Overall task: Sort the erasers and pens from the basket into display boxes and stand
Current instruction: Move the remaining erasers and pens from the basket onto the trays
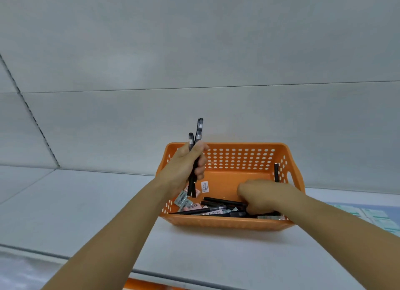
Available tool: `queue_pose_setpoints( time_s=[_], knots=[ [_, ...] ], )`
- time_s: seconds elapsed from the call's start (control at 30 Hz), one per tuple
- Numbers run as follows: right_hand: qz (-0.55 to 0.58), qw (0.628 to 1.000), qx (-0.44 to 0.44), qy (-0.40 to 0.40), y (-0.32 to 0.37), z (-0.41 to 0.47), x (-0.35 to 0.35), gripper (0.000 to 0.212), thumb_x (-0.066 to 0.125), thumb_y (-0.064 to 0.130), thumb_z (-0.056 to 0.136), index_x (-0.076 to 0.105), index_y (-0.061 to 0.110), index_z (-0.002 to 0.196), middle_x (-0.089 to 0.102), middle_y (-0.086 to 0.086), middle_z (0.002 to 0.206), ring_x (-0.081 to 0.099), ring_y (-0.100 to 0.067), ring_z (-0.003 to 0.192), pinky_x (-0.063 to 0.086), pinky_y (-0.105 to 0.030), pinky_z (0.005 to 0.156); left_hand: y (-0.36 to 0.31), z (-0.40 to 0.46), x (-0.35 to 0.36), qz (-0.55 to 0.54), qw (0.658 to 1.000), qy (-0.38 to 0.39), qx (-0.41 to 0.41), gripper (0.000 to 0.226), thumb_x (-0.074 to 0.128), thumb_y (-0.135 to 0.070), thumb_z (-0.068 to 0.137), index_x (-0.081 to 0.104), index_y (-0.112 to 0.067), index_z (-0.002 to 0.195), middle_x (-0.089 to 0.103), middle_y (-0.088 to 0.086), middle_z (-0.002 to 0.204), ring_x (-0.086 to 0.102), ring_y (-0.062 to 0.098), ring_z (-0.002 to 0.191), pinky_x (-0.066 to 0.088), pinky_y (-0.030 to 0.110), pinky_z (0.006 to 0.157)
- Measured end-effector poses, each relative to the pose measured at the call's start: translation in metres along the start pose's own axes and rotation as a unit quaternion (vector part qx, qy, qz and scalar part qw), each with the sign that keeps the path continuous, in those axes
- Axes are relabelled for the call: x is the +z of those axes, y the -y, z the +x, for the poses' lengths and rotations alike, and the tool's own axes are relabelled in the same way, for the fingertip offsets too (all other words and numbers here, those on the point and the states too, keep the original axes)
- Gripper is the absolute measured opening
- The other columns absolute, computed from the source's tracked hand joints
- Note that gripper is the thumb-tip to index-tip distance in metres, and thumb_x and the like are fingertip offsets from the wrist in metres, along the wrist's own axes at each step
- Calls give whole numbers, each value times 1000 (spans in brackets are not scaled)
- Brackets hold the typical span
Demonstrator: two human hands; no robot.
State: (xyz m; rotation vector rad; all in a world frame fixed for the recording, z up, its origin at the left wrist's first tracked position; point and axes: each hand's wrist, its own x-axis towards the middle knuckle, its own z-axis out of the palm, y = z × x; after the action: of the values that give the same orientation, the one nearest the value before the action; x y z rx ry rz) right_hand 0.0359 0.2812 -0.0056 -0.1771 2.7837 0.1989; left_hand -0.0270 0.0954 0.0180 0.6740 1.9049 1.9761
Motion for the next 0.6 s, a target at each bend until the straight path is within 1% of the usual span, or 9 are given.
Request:
queue_pose_setpoints(
  time_s=[0.07,0.17,0.2,0.27,0.33,0.43,0.5,0.57,0.6],
  knots=[
    [6,1000,-1,15,-1,1,-2,20,56,21,92,51,17,110,55,-6,110,54,-22,90,44,-29,71,0,-4,-3,-71,997,4,-26,29,40,-31,103,54,-7,112,54,2,72,47,13,59,44,28,57],
    [5,1000,-12,-22,-4,1,-6,2,50,23,95,50,21,93,56,-1,96,54,-17,82,45,-28,68,-2,-9,-6,-100,994,-7,-41,27,40,-24,104,57,-4,111,66,7,80,57,15,63,50,29,59],
    [18,999,-12,-37,-5,-2,-10,8,49,23,95,52,23,88,56,1,91,55,-16,80,47,-28,68,-2,-11,-6,-93,995,-12,-43,27,41,-22,104,57,-3,112,69,9,85,61,17,66,53,29,61],
    [46,997,-15,-55,-8,-9,-20,18,52,26,95,52,30,77,56,5,84,55,-12,75,43,-25,63,-2,-13,-6,-76,996,-22,-43,26,43,-20,103,58,-3,113,73,13,94,69,20,76,58,30,69],
    [58,995,-30,-76,-8,-15,-34,17,56,35,94,55,32,77,58,8,82,56,-10,75,40,-25,62,-2,-14,-3,-22,999,-26,-35,25,42,-21,103,60,-5,111,74,13,101,72,21,89,59,32,80],
    [83,989,-55,-111,-4,-21,-57,20,55,44,94,54,34,77,57,9,82,55,-10,76,42,-29,66,-2,-12,9,149,989,6,-7,26,41,-24,104,59,-7,110,74,4,104,70,11,97,52,32,93],
    [139,975,-75,-155,-3,-21,-68,18,58,40,93,52,32,78,55,9,84,55,-12,78,43,-30,68,-5,-12,18,224,973,48,22,24,40,-24,104,58,-9,110,73,4,100,70,10,93,52,28,91],
    [218,947,-76,-223,-3,-22,-72,16,64,36,89,51,28,84,55,8,86,55,-12,78,44,-29,67,-8,-12,23,212,975,67,33,24,38,-23,105,57,-10,109,71,6,92,70,16,83,56,28,83],
    [278,923,-67,-259,-4,-22,-70,18,67,34,87,50,26,90,56,7,86,55,-11,76,43,-27,63,-11,-13,22,190,980,59,27,24,38,-23,105,57,-9,108,68,6,87,67,17,77,57,29,79]
  ],
)
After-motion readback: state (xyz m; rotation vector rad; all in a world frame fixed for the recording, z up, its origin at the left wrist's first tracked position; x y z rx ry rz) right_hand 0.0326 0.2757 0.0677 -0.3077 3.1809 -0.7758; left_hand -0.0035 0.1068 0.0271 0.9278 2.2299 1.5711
